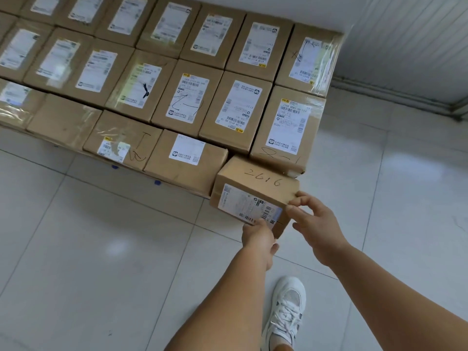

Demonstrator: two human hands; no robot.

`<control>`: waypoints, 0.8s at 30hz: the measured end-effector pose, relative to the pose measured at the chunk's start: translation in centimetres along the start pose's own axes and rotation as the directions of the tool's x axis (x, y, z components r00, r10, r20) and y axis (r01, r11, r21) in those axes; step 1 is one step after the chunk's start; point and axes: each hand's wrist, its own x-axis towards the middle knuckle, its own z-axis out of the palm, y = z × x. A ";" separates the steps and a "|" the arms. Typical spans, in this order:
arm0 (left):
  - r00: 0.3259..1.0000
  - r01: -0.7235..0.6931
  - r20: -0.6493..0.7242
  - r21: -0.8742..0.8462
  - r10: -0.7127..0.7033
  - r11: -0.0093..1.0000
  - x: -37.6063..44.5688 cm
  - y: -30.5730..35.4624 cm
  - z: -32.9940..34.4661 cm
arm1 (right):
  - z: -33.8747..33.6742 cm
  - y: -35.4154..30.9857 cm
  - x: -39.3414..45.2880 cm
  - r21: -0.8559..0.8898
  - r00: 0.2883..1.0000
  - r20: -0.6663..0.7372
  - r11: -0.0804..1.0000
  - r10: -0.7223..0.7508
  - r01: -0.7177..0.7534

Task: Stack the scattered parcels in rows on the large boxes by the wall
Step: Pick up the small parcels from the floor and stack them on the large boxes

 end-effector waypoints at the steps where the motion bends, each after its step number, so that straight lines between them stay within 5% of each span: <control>1: 0.998 -0.005 -0.056 0.021 0.007 1.000 0.1 0.2 0.4 | 0.4 0.1 0.4 0.000 1.000 -0.027 1.000 -0.014 0.014; 5: 0.982 -0.056 -0.183 -0.001 0.055 0.998 0.4 1.6 0.7 | 1.9 -0.1 2.0 0.045 0.980 -0.185 0.997 0.073 -0.066; 9: 0.993 -0.072 0.067 -0.266 0.093 0.961 -0.4 2.9 -0.3 | 2.1 -0.2 2.0 -0.009 0.984 -0.157 0.996 0.081 -0.084; 13: 0.977 -0.022 0.202 -0.232 0.070 0.973 0.1 3.4 0.5 | 2.1 0.8 1.2 -0.081 0.991 -0.132 0.996 0.032 -0.043; 24: 0.975 -0.199 -0.137 -0.203 0.174 0.959 0.9 6.7 -2.3 | 3.5 0.5 3.5 -0.070 0.988 -0.072 0.988 0.134 -0.139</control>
